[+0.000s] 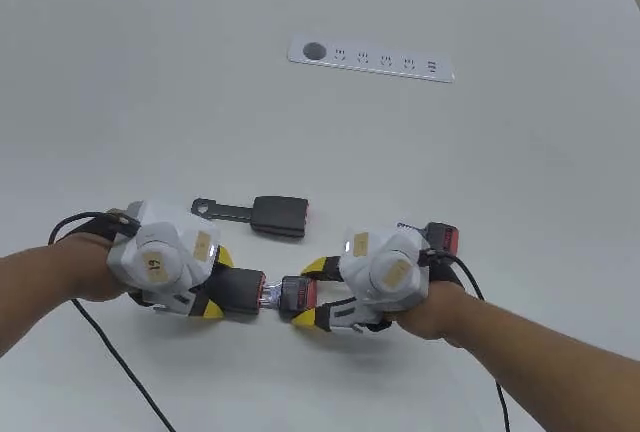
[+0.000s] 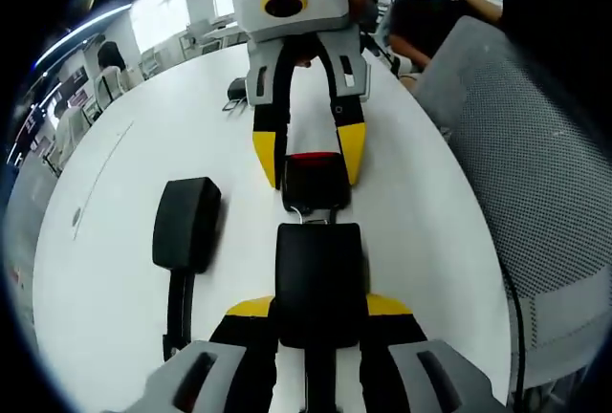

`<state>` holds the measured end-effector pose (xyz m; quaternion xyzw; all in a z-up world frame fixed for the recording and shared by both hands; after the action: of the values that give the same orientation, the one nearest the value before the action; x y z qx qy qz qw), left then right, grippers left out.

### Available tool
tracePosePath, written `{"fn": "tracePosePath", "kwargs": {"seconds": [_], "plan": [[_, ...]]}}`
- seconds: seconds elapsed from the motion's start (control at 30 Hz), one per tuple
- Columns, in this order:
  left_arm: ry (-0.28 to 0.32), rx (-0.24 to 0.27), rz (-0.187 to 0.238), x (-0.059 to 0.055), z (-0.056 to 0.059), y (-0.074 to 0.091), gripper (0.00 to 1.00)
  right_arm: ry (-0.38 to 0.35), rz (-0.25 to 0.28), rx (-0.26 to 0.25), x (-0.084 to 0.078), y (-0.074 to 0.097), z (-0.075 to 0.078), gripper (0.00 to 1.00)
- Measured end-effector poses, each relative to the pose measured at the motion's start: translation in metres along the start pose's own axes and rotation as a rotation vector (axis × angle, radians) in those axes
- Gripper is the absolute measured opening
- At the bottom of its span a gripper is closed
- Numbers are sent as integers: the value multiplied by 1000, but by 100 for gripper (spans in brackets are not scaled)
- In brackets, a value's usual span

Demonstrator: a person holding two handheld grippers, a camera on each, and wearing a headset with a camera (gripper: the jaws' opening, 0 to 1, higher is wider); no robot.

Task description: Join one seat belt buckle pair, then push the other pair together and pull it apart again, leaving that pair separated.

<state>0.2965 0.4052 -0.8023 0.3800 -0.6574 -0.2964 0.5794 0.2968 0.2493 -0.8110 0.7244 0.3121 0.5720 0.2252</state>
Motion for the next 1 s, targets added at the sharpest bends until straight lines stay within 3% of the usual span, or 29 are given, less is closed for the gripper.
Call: {"fn": "tracePosePath", "kwargs": {"seconds": [0.33,0.43,0.8,1.0], "plan": [[25,13,6,-1,2,1,34,-18,14,-18,11,-11,-1,33],[36,16,22,-2,1,1,34,-27,21,-20,9,-10,-3,33],[42,15,22,-2,2,1,34,-21,9,-23,10,-8,-3,33],[47,16,17,-1,3,1,34,-24,30,-22,7,-7,-3,33]]}}
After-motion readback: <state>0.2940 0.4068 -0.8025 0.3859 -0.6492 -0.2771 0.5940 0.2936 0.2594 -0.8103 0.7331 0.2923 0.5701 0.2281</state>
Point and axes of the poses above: the centre of the closed fingertips' face, and the gripper's own axes: y roughly backward along the fingers, z roughly to its right, x roughly out of its top, the point moved 7 cm from there along y, roughly backward along the fingers, and after that the axes turned 10 degrees about x, right-handed, at the moved point
